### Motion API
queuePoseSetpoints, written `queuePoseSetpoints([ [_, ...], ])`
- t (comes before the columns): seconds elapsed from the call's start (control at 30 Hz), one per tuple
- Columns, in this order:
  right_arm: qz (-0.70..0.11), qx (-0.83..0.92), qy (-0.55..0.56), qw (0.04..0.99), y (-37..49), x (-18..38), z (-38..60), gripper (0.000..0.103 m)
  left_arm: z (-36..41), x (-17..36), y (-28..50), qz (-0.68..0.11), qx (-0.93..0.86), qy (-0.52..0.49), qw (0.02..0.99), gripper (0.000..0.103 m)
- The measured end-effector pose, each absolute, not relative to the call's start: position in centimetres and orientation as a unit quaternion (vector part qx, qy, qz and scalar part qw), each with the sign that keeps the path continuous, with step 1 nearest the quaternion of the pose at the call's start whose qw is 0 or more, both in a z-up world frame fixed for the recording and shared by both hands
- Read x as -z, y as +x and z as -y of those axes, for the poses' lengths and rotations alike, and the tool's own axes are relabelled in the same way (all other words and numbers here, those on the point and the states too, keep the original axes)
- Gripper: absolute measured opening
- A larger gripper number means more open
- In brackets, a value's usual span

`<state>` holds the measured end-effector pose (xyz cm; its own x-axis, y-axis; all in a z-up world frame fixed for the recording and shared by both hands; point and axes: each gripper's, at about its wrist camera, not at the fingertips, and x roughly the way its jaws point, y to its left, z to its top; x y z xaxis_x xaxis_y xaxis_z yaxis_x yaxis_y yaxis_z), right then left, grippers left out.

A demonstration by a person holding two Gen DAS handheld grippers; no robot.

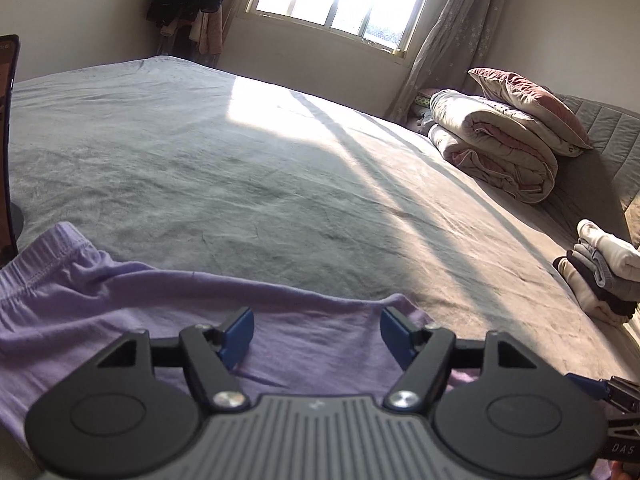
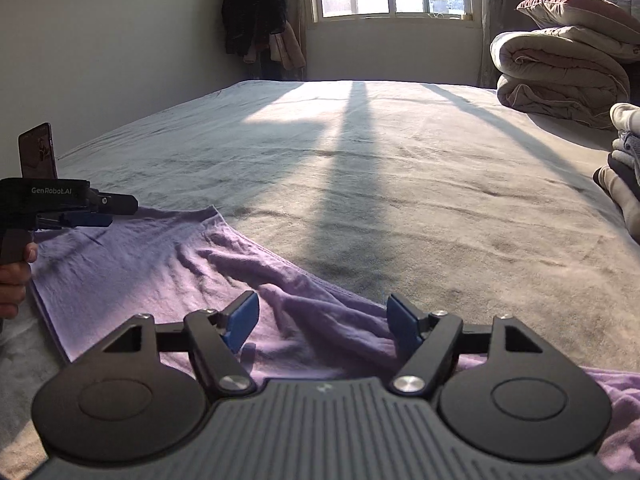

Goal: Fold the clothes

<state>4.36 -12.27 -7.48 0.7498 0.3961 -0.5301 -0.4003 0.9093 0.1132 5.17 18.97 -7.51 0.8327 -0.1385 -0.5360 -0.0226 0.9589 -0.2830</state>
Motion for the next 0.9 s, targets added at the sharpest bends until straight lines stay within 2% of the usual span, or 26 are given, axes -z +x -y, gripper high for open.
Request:
queuePoseSetpoints([
  [0.07, -0.283, -0.219, 0.005, 0.934, 4.3, 8.1, 12.6, 0.080, -18.5, 8.4, 5.2, -0.286, 0.026, -0.124, 0.950, 0.074],
  [0.27, -0.288, -0.236, 0.005, 0.928, 4.3, 8.9, 12.4, 0.098, -16.8, 8.8, 5.3, -0.286, 0.027, -0.075, 0.955, 0.087],
  [0.43, -0.289, -0.236, -0.007, 0.928, 4.2, 9.0, 12.1, 0.099, -15.6, 8.8, 5.5, -0.294, 0.015, -0.035, 0.955, 0.088],
  [0.9, -0.294, -0.236, -0.020, 0.926, 4.2, 9.0, 11.7, 0.103, -15.1, 8.7, 5.6, -0.303, 0.008, -0.016, 0.953, 0.089],
])
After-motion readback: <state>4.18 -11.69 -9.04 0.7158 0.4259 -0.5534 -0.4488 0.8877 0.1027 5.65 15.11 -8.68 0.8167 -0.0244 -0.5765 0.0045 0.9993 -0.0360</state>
